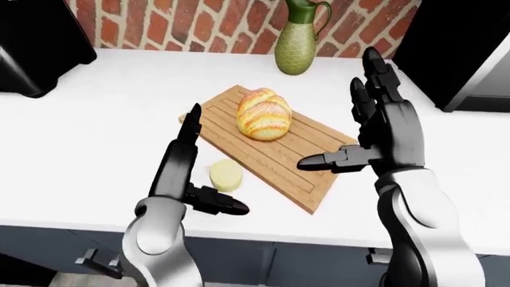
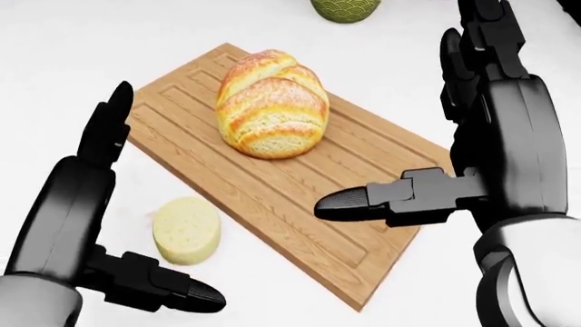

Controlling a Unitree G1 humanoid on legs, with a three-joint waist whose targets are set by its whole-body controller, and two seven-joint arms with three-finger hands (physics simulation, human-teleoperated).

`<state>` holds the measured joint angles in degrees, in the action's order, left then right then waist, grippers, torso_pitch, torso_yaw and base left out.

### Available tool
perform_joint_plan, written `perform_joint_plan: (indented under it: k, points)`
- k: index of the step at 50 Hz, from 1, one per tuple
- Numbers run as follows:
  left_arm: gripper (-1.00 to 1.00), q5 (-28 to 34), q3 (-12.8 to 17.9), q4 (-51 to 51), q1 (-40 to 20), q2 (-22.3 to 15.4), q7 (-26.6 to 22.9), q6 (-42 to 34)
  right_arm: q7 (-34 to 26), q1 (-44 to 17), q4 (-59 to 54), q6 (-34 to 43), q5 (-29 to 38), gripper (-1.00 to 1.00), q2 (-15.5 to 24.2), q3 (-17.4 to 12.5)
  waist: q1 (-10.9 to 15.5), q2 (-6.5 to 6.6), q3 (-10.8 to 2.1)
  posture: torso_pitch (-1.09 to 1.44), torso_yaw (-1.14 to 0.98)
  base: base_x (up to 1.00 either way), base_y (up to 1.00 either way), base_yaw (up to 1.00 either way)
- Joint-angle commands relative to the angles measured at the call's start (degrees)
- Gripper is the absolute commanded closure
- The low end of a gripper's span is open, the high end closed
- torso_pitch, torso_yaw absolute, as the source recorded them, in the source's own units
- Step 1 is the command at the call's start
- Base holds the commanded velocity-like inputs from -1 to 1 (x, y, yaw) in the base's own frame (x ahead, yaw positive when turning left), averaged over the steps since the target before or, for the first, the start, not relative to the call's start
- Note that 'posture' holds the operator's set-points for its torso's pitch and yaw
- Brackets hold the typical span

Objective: Pick up the wedge of cheese and place it on the slice of bread to prepare a simple cheese on bread dish.

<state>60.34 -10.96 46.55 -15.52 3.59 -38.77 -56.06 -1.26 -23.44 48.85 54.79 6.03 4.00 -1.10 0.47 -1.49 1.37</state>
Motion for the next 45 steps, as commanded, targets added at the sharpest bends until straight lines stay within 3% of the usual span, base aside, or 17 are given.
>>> perform_joint_plan:
  k: [1,22,26,35,45]
  points:
    - [-1.0,1.31,-0.28,1.38,-0.68,0.47,-0.26,2.52,0.19,-1.28,1.29,-1.82,0.44,-1.0,0.28,-0.42,0.03,0.0,-1.07,0.0,0.0,0.0,0.0,0.0]
    - [-1.0,2.0,-1.55,1.12,2.73,2.1,-0.91,5.83,0.06,-0.84,1.16,-2.38,0.11,-1.0,0.34,-0.99,0.16,-0.1,-1.56,0.0,0.0,0.0,0.0,0.0]
    - [-0.73,1.89,-1.85,2.17,4.4,2.04,-0.71,6.45,0.12,-0.88,1.57,-1.99,0.11,-1.0,0.44,-0.92,0.16,-0.1,-1.6,0.0,0.0,0.0,0.0,0.0]
    - [-0.4,1.06,-1.59,2.93,5.89,1.46,-0.37,6.82,0.15,-0.43,1.15,-2.72,0.27,-1.0,0.33,-0.75,0.2,-0.04,-1.46,0.0,0.0,0.0,0.0,0.0]
    - [-0.2,0.95,-1.77,2.47,6.15,1.39,-0.28,7.17,0.03,-0.5,1.11,-2.68,0.44,-1.0,0.36,-0.66,0.25,-0.06,-1.28,0.0,0.0,0.0,0.0,0.0]
